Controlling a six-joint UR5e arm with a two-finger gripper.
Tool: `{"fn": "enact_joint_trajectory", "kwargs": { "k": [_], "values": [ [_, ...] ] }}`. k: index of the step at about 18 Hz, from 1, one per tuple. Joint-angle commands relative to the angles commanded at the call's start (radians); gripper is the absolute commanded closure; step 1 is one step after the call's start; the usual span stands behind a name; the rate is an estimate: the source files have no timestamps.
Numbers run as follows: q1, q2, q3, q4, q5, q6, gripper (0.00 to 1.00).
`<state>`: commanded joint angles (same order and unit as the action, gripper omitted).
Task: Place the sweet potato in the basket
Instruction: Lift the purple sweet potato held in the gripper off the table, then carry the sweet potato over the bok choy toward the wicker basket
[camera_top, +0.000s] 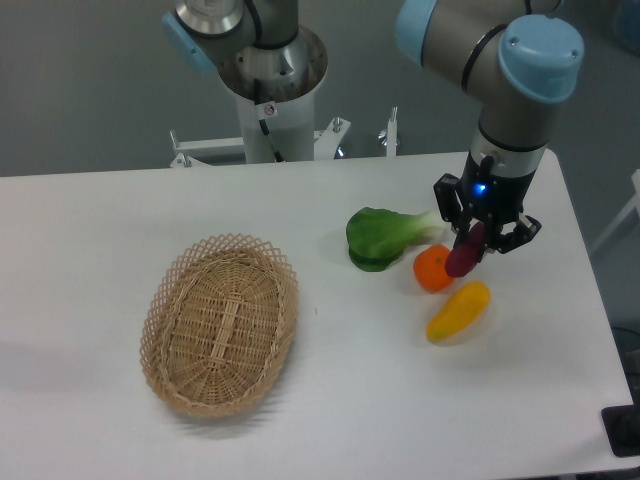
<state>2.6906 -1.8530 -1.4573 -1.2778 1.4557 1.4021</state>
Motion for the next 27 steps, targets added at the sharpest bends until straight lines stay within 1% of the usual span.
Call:
{"fn": "enact_joint_trajectory", "kwargs": {
  "k": [3,4,5,7,9,13,15,17,18,20,21,22,23,27],
  "values": [
    [-0.005,0.005,-0.011,-0.002,0.000,-0.003,0.67],
    [-0.009,0.017,-0.011,-0.002,0.000,-0.015,0.67],
    [-0.012,0.029,-0.011,-0.002,-0.002,-0.041,0.67],
    [-0.029,0.034,-0.018,0.000,-0.014,-0.087,0.67],
    [-0.057,0.034,-0.026,0.000,-0.014,-0.126,0.67],
    [-0.135,0.035,-0.041,0.003,-0.014,-0.254,0.67],
    [-0.176,0.035,-0.067,0.008,-0.014,-0.319,0.67],
    [-0.231,0.032,-0.097,0.052,-0.011,-0.427,0.67],
    [-0.254,0.029,-0.119,0.090,-0.011,-0.496,0.67],
    [-0.296,0.022,-0.168,0.202,-0.011,-0.624,0.67],
    [-0.314,0.015,-0.190,0.254,-0.011,-0.665,0.67],
    [-0.336,0.008,-0.210,0.294,-0.011,-0.699,0.67],
    [-0.353,0.003,-0.225,0.325,-0.009,-0.733,0.67],
    [-0.426,-0.064,-0.247,0.451,0.003,-0.851,0.67]
  ]
}}
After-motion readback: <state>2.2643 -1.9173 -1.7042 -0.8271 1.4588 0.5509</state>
